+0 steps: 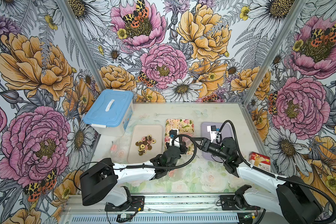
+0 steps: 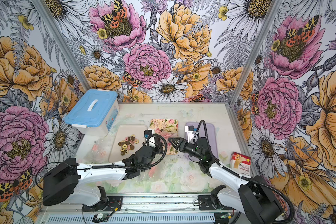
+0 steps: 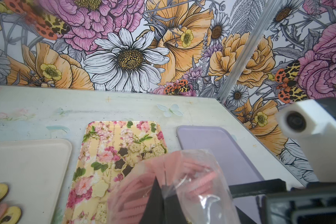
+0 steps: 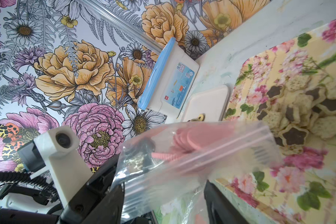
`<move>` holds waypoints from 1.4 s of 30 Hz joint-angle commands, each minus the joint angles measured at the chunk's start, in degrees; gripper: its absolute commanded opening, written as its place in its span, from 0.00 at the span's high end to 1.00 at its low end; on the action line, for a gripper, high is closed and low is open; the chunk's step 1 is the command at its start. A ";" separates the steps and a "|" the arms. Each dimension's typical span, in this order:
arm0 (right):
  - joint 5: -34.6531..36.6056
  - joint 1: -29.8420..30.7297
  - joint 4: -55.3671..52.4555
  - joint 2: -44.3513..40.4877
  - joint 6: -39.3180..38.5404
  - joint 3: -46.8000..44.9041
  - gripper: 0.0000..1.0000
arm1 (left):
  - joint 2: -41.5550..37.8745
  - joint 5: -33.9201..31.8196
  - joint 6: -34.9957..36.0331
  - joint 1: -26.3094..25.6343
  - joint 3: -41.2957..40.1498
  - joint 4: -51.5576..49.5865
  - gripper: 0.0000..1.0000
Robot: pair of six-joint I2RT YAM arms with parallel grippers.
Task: Pour cookies out of the ziploc bag
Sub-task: Pick up the ziploc bag from the center of the board.
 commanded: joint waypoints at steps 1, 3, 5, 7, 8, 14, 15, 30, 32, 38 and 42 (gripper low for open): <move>0.15 0.33 -0.66 -2.22 -0.89 0.50 0.31 | 1.17 -1.95 1.62 -0.28 0.44 6.68 1.00; 0.53 0.33 -1.38 -2.76 -1.27 0.59 0.31 | 1.95 -1.93 2.18 -0.32 0.44 7.96 1.00; 0.25 0.33 -1.46 -2.45 -1.31 0.83 0.31 | 2.72 -1.68 2.42 -0.46 0.44 9.49 1.00; 0.08 0.33 -1.18 -1.77 -1.20 0.91 0.31 | 3.16 -1.90 2.92 -0.92 0.47 10.80 1.00; -0.19 0.33 -0.97 -1.36 -1.12 1.00 0.31 | 3.34 -2.09 3.16 -0.96 0.44 11.36 1.00; -0.12 0.33 -0.41 -0.53 -1.19 1.03 0.32 | 4.30 -2.30 3.36 -1.81 0.87 12.38 1.00; -0.12 0.33 -0.49 -0.71 -1.20 1.04 0.33 | 4.50 -2.72 3.90 -2.09 0.83 12.90 1.00; 0.77 -0.19 -3.75 -3.38 -2.96 1.35 0.51 | 5.00 -3.36 4.22 -3.74 -0.88 13.62 1.00; 0.77 -0.28 -3.83 -3.61 -3.09 1.34 0.52 | 5.29 -3.77 4.35 -4.05 -1.05 13.63 1.00; 0.89 -0.68 -4.79 -4.88 -3.57 1.28 0.58 | 5.65 -4.38 4.18 -4.39 -2.56 14.28 1.00; 1.15 -0.89 -5.77 -5.38 -4.02 1.51 0.65 | 5.56 -4.70 4.14 -4.36 -3.68 15.12 1.00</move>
